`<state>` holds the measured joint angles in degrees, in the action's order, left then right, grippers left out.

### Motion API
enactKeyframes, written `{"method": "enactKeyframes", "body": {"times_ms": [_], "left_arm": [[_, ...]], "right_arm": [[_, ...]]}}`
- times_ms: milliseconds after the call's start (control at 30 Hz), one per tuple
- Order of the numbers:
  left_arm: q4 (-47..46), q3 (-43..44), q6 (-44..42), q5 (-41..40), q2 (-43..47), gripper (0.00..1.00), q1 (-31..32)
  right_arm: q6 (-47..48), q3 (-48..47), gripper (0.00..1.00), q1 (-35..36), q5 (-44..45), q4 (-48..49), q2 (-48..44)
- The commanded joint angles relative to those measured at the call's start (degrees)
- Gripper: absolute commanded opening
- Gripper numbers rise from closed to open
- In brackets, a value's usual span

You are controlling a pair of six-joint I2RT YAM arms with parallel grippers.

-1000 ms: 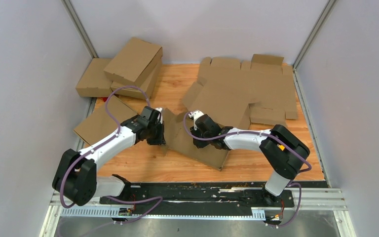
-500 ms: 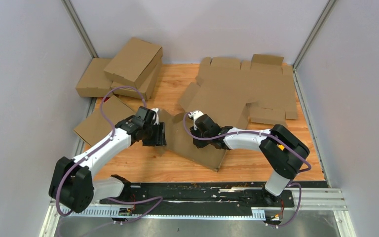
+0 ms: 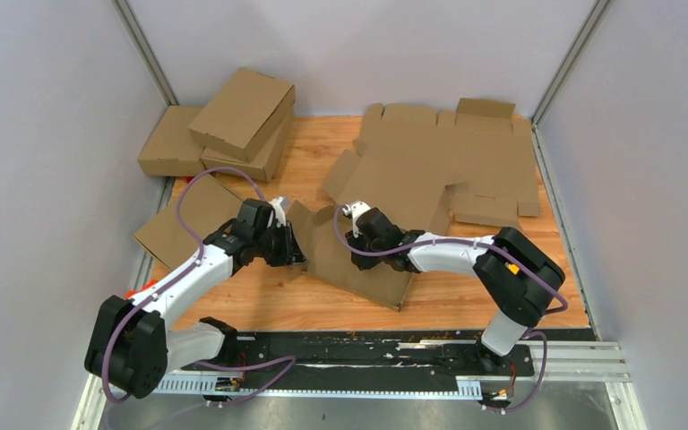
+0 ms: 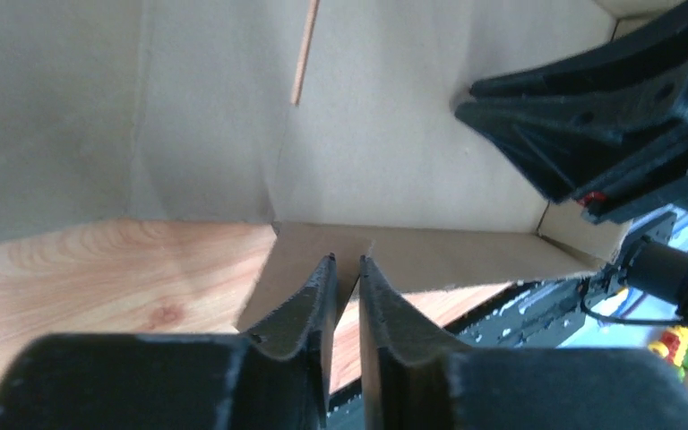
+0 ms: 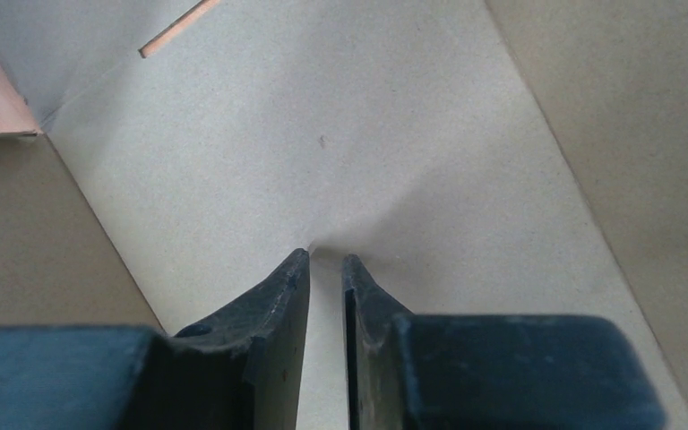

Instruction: Fold the paper box

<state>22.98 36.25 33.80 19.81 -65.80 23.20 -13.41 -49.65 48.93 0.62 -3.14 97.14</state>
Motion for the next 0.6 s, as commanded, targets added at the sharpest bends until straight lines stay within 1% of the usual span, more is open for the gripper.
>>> {"method": "enactKeyframes", "body": {"times_ms": [0, 67, 133, 267, 300, 333, 367, 467, 533, 567], "left_arm": [[-4.6, 0.3, 0.9, -2.9, 0.1, 0.19, -0.2], [-5.2, 0.6, 0.9, -3.7, 0.0, 0.17, -0.3], [-6.5, 0.3, 1.1, -4.2, -0.7, 0.17, -0.3], [-12.9, -2.1, 3.1, -2.3, -3.1, 0.16, -0.3], [-14.5, -2.7, 3.8, -1.4, -3.5, 0.16, -0.3], [-16.1, -3.0, 4.2, -1.2, -3.3, 0.18, -0.3], [-15.6, -3.1, 4.0, -2.3, -2.4, 0.23, -0.2], [-9.8, -1.5, 1.2, -8.4, 3.4, 0.29, -0.7], [-4.1, 0.3, -1.3, -10.8, 7.5, 0.31, -2.3], [-1.3, 1.5, -2.7, -11.7, 9.5, 0.34, -4.0]], "right_arm": [[2.5, 3.7, 0.27, 0.2, -3.4, -1.5, -3.7], [3.2, 5.1, 0.36, 0.5, -5.3, 1.0, -6.7], [3.3, 6.1, 0.41, 0.6, -7.7, 3.4, -9.8], [3.2, 6.7, 0.53, 1.1, -13.8, 7.8, -14.7], [3.2, 6.2, 0.59, 1.5, -14.7, 7.9, -15.2], [3.2, 5.5, 0.69, 2.1, -15.2, 7.8, -15.4], [3.6, 4.7, 0.76, 2.9, -15.3, 7.4, -15.5], [5.6, 0.8, 0.89, 5.5, -14.9, 3.9, -14.3], [6.9, -1.3, 0.92, 8.1, -12.5, 3.4, -13.6], [7.4, -2.1, 0.93, 10.0, -11.0, 3.4, -13.3]]}}
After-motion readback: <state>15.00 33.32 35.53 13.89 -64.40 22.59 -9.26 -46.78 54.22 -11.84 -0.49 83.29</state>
